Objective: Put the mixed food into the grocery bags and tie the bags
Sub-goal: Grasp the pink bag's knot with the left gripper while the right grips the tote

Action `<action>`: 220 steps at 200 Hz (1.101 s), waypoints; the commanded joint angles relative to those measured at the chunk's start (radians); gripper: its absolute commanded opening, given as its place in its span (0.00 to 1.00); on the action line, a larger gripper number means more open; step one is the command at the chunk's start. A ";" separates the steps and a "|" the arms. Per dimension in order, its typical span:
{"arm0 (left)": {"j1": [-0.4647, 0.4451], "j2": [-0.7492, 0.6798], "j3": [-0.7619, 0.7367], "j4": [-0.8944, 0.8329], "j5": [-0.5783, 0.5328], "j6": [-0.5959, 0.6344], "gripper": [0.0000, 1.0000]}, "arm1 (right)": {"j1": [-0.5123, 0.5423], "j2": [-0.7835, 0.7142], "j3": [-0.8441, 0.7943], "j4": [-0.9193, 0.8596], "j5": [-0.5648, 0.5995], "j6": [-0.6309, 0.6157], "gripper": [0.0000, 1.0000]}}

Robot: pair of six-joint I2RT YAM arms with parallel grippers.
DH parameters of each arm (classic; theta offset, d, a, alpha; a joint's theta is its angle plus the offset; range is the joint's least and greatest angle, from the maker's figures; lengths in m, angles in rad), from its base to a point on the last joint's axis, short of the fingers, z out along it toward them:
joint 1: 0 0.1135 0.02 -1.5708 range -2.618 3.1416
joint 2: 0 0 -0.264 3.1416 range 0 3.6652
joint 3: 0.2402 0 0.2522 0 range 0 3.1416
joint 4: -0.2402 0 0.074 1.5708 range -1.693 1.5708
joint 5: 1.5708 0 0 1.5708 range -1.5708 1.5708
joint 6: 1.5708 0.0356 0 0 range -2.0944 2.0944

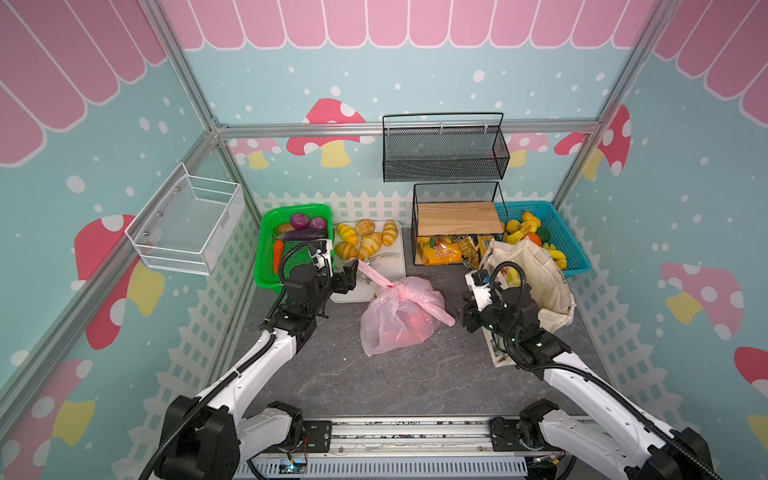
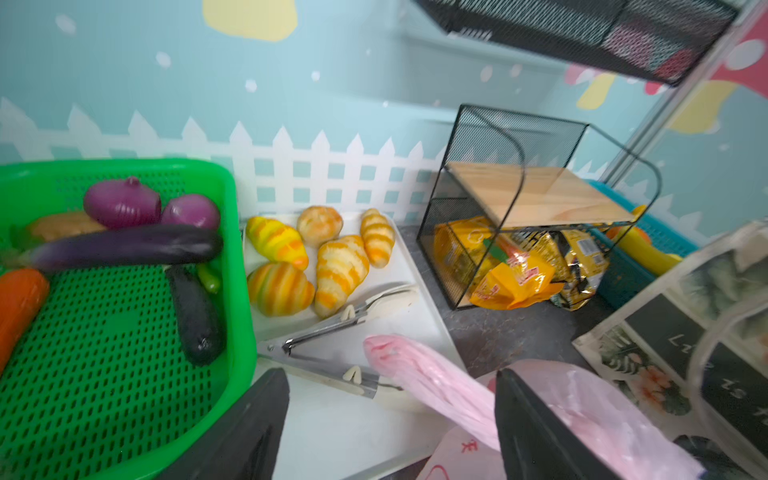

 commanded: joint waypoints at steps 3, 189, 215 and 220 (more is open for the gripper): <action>-0.131 -0.021 0.039 -0.062 -0.019 0.105 0.85 | 0.003 -0.031 0.099 -0.057 0.091 -0.095 0.67; -0.351 0.611 0.492 -0.594 -0.064 0.462 0.78 | -0.072 0.066 0.329 -0.507 0.600 -0.149 0.82; -0.346 0.617 0.468 -0.585 -0.046 0.443 0.62 | -0.073 0.097 0.316 -0.512 0.607 -0.141 0.78; -0.345 0.614 0.462 -0.583 -0.039 0.438 0.58 | -0.073 0.104 0.310 -0.512 0.616 -0.140 0.76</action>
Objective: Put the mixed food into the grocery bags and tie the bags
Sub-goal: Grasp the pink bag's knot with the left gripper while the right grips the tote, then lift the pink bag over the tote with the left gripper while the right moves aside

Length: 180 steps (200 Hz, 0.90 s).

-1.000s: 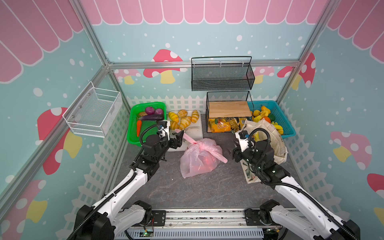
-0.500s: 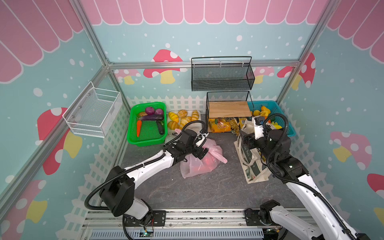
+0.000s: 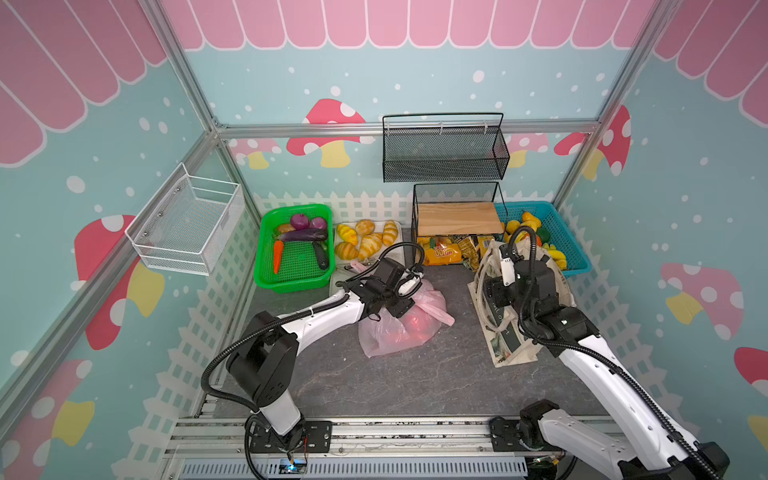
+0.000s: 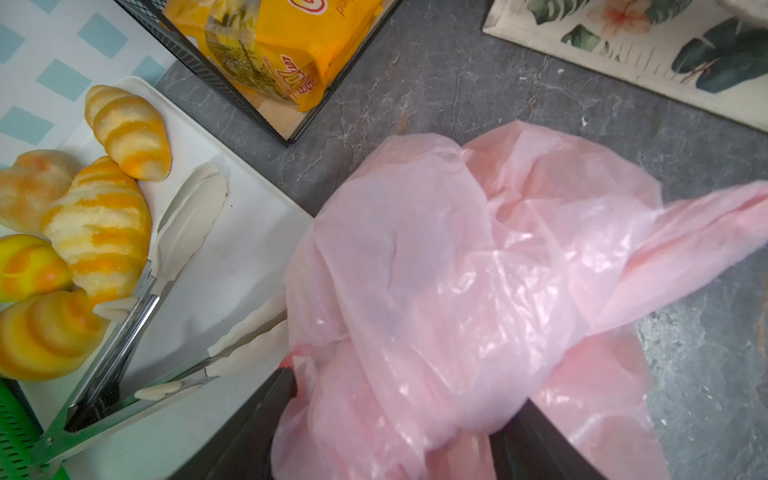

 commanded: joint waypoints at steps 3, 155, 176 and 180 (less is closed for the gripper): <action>0.004 0.010 -0.024 -0.011 0.026 -0.011 0.56 | -0.006 0.019 -0.027 -0.023 0.045 -0.001 0.76; 0.162 -0.417 -0.284 0.232 0.013 -0.239 0.00 | 0.013 -0.024 -0.033 -0.011 -0.473 0.079 0.00; 0.204 -0.503 -0.334 0.309 -0.003 -0.342 0.00 | 0.041 -0.016 -0.038 0.061 -0.524 0.134 0.00; 0.211 -0.516 -0.341 0.321 -0.006 -0.364 0.00 | 0.046 -0.013 -0.042 0.082 -0.530 0.148 0.01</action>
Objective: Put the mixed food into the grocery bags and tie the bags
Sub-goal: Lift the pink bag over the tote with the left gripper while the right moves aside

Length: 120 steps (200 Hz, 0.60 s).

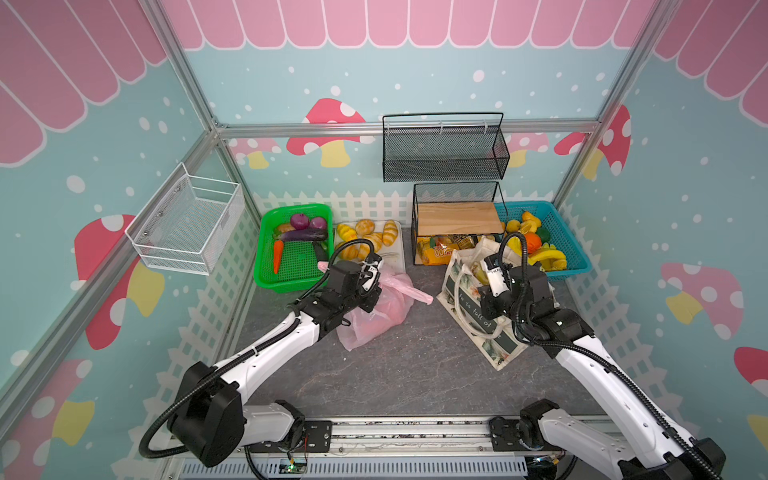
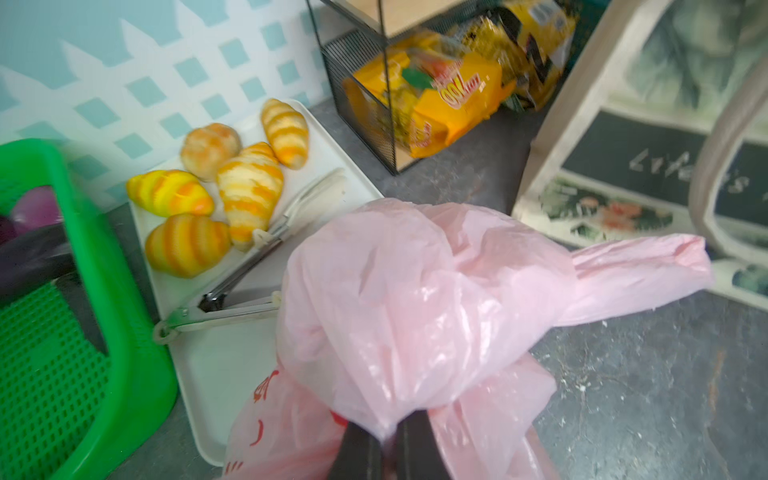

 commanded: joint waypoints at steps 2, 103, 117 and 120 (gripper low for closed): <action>0.035 -0.086 -0.041 0.139 -0.022 -0.157 0.00 | 0.029 0.003 0.005 0.120 -0.147 0.085 0.01; 0.059 -0.226 -0.022 0.131 -0.104 -0.313 0.00 | 0.116 0.137 0.021 0.327 0.145 0.189 0.00; 0.059 -0.220 -0.021 0.128 -0.102 -0.310 0.00 | 0.117 0.106 0.036 0.236 0.269 0.145 0.00; 0.059 -0.220 -0.022 0.129 -0.102 -0.309 0.00 | 0.115 0.099 0.038 0.217 0.296 0.135 0.00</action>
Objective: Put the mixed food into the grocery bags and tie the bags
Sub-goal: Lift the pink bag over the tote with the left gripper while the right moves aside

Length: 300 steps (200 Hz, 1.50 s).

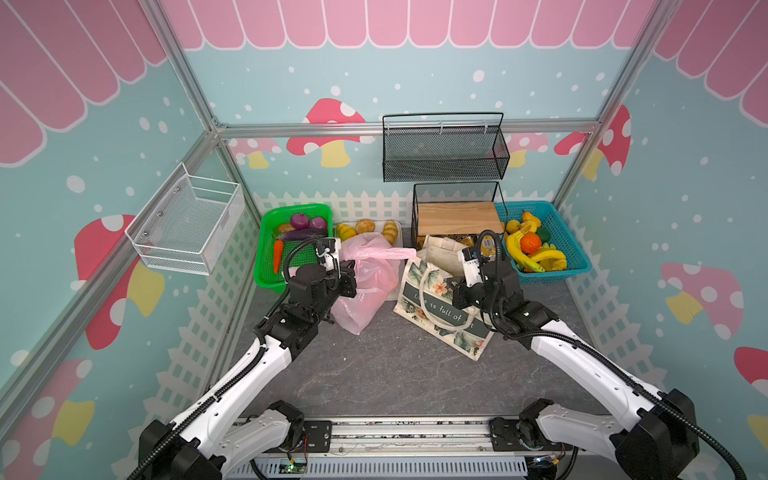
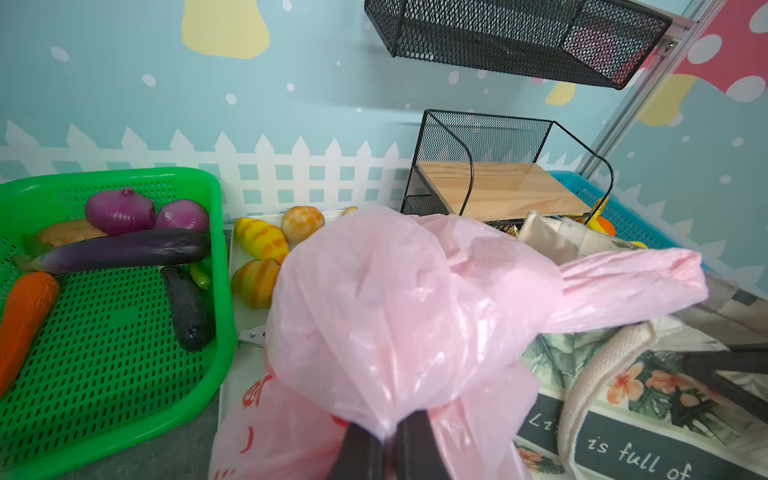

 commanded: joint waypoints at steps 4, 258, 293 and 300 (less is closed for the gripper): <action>0.005 0.001 0.022 0.020 -0.009 -0.031 0.00 | 0.000 -0.068 0.057 -0.110 0.276 -0.073 0.00; -0.210 -0.037 0.209 0.030 -0.098 -0.184 0.00 | 0.015 0.006 0.128 0.132 -0.045 0.024 0.51; -0.362 0.033 0.300 0.171 -0.173 -0.236 0.00 | -0.211 -0.118 0.141 0.010 -0.009 -0.060 0.59; -0.392 0.062 0.329 0.193 -0.191 -0.242 0.00 | -0.232 -0.133 0.145 -0.007 0.049 -0.082 0.63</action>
